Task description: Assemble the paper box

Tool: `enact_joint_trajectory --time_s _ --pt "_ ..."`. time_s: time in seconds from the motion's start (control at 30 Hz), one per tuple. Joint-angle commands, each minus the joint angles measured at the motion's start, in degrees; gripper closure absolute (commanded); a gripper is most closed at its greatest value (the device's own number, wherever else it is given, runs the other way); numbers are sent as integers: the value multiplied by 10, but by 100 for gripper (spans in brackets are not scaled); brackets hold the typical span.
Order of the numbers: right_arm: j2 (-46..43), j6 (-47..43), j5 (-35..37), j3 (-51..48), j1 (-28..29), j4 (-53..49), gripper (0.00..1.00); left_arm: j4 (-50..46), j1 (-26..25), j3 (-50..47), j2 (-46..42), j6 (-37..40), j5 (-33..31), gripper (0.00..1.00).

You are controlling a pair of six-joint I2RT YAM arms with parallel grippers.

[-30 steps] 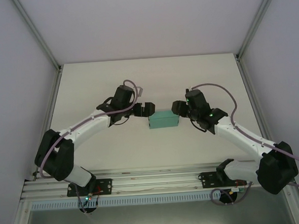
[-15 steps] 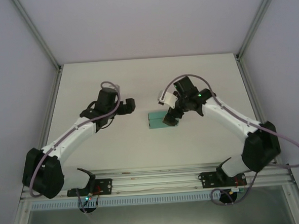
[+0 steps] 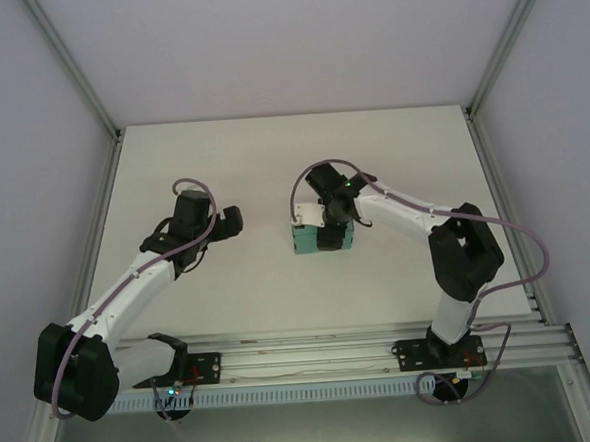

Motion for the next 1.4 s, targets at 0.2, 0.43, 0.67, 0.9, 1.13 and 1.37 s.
enact_joint_trajectory --time_s 0.2,0.43,0.67,0.9,1.13,1.37 --pt "-13 37 155 -33 28 110 48 -32 5 -1 -15 25 -52 0" --pt "-2 30 283 -72 61 198 49 -30 5 -12 -18 21 -59 0" --pt "20 43 336 -76 90 179 30 -22 5 -15 -18 20 -53 0" --pt "-6 86 227 -51 108 38 0 -18 5 -14 -17 25 -39 0" --pt "-28 74 137 -57 109 -28 0 -13 5 -12 -13 31 -30 0" --pt "-77 86 133 -89 102 38 0 -8 5 -7 -11 34 -38 0"
